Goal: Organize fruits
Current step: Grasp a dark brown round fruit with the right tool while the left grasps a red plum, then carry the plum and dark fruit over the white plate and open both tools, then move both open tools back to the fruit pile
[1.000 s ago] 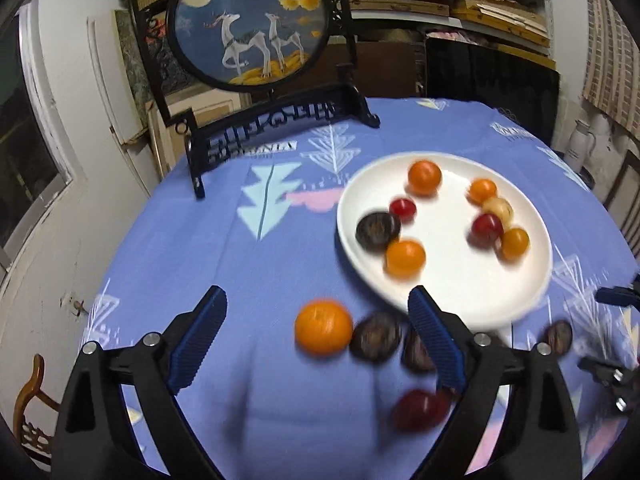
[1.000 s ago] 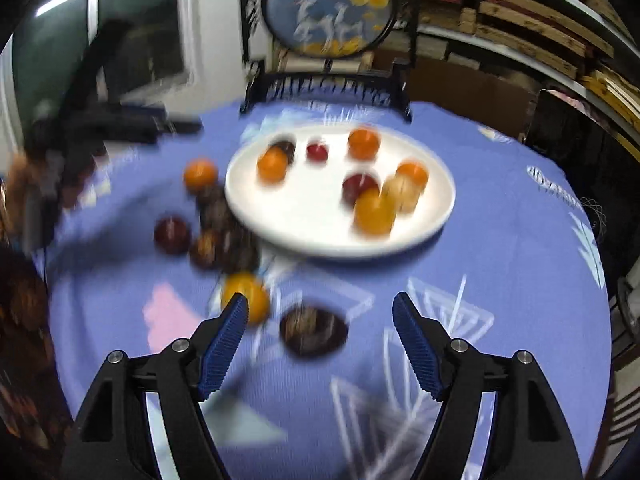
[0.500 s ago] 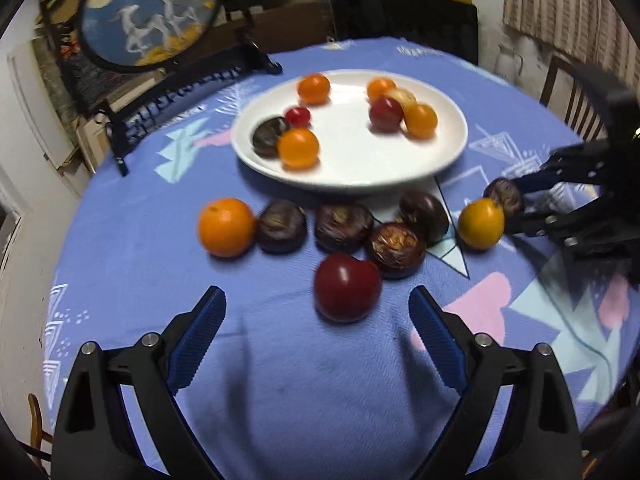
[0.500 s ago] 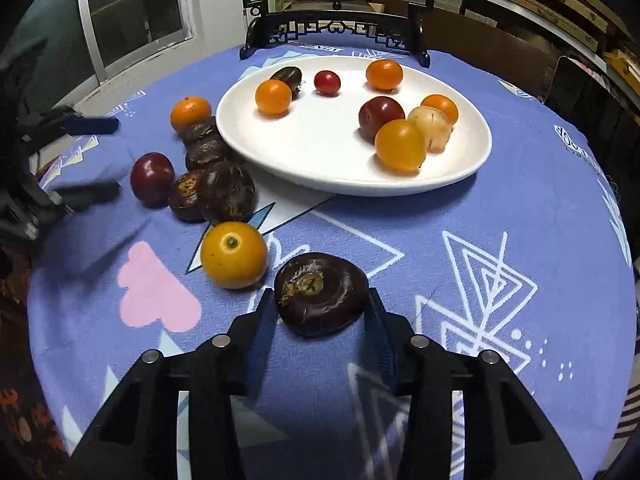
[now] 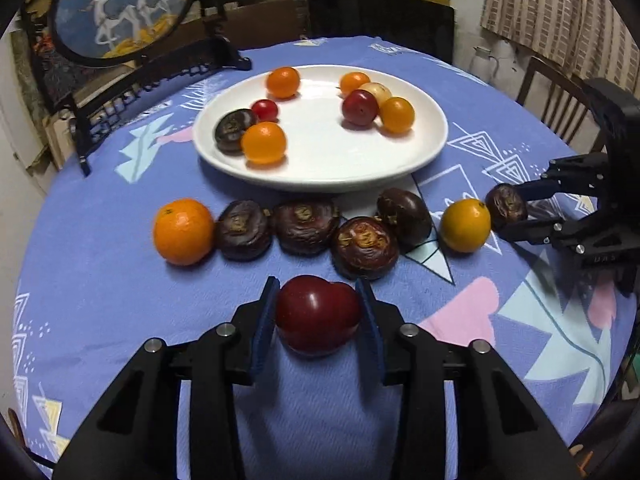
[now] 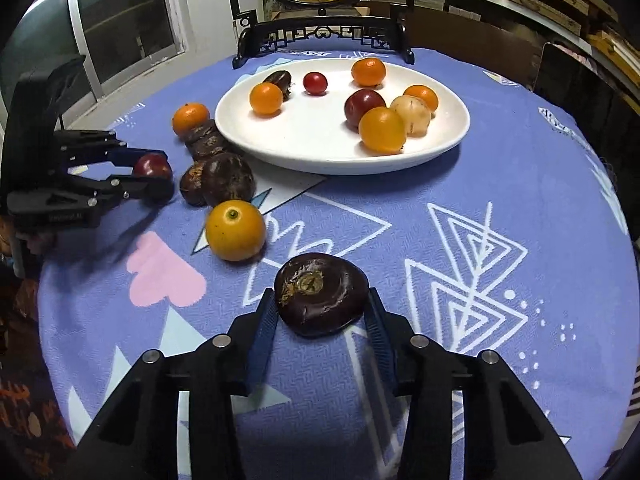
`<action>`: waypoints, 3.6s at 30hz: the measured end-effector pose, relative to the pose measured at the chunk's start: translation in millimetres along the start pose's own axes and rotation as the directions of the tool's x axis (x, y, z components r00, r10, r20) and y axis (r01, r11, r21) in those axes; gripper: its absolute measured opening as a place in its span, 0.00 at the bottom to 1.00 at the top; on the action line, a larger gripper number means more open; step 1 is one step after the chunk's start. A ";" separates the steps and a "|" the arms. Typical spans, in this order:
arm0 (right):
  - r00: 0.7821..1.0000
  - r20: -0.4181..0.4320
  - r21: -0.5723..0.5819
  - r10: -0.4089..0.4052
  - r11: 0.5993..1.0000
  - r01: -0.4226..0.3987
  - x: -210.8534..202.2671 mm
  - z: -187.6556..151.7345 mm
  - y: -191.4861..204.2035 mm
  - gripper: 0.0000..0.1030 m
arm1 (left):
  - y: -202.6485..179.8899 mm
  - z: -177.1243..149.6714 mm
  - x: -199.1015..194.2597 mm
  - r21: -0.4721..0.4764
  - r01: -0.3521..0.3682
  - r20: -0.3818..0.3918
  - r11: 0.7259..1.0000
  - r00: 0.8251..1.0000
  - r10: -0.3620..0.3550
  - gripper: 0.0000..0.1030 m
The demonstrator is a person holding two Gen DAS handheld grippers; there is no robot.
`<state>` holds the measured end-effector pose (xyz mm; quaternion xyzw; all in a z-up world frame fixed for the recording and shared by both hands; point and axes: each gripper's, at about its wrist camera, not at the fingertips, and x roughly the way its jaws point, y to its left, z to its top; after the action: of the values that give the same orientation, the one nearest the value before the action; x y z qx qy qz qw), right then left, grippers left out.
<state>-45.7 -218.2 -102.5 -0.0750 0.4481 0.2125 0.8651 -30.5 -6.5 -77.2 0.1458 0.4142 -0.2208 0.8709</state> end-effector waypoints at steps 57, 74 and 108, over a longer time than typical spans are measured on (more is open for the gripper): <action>0.964 0.264 0.116 0.036 0.991 -0.069 2.3 112.9 -47.2 0.43 | 11.0 122.9 32.8 -0.071 -0.073 0.180 0.995 0.980 0.084 0.36; 0.956 0.291 0.133 0.021 0.989 -0.062 17.4 167.4 -57.5 0.44 | 6.9 159.9 56.7 -0.089 -0.226 0.134 0.970 0.962 0.237 0.37; 0.960 0.281 0.033 0.012 0.999 -0.022 -70.9 35.6 15.3 0.96 | 27.1 33.7 -80.3 -0.225 -0.292 0.253 0.930 0.904 0.345 0.95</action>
<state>-61.9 -214.4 -23.4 -0.0247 0.3254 0.2204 0.9192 -39.5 23.3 8.5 0.0981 0.2715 -0.0551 0.9558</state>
